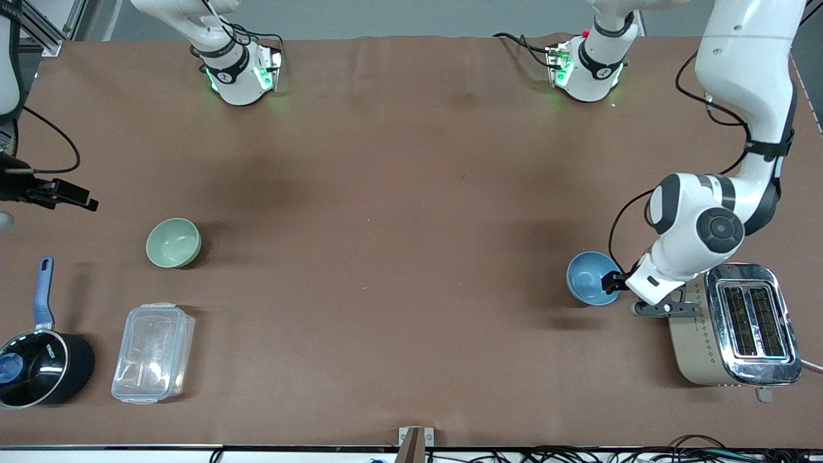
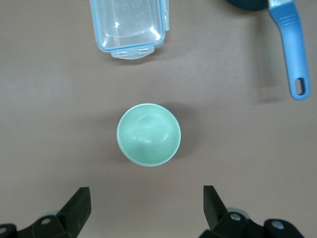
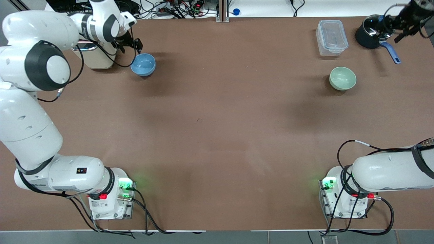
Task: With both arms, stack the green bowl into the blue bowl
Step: 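Reach the left gripper to the blue bowl while the right gripper reaches the green bowl, then carry the blue bowl to mid-table with the left gripper and release it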
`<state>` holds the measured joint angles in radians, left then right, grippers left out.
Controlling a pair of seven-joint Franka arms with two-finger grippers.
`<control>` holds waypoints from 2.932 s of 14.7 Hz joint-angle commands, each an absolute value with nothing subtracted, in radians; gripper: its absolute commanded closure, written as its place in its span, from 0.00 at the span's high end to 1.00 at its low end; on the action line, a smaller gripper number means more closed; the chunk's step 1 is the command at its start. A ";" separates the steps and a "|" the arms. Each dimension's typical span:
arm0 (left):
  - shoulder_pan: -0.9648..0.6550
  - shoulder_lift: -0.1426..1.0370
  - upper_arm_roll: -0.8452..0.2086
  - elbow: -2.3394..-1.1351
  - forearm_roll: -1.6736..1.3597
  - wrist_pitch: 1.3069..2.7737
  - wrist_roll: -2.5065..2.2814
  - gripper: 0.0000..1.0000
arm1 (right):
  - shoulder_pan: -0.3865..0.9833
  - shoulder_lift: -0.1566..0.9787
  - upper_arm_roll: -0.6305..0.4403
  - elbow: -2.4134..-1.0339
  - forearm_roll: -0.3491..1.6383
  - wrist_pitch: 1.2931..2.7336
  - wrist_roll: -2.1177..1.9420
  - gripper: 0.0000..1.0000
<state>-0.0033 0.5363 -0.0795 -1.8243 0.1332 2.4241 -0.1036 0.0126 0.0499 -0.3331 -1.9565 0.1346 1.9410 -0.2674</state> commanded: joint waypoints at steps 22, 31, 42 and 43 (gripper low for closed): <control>-0.317 0.636 -0.348 -1.666 0.158 2.428 -0.978 0.00 | -0.018 0.479 -0.348 -2.071 0.534 2.250 -0.611 0.44; -0.603 0.825 -0.284 -1.470 0.156 2.439 -1.137 0.01 | -0.002 0.428 -0.350 -2.063 0.548 2.226 -0.606 0.00; -0.470 0.547 -0.160 -1.431 0.273 2.133 -0.844 1.00 | 0.051 0.195 -0.206 -2.042 0.351 2.117 -0.226 0.01; -0.422 0.504 -0.160 -1.433 0.275 2.082 -0.781 1.00 | 0.051 0.184 -0.162 -2.040 0.341 2.117 -0.189 0.01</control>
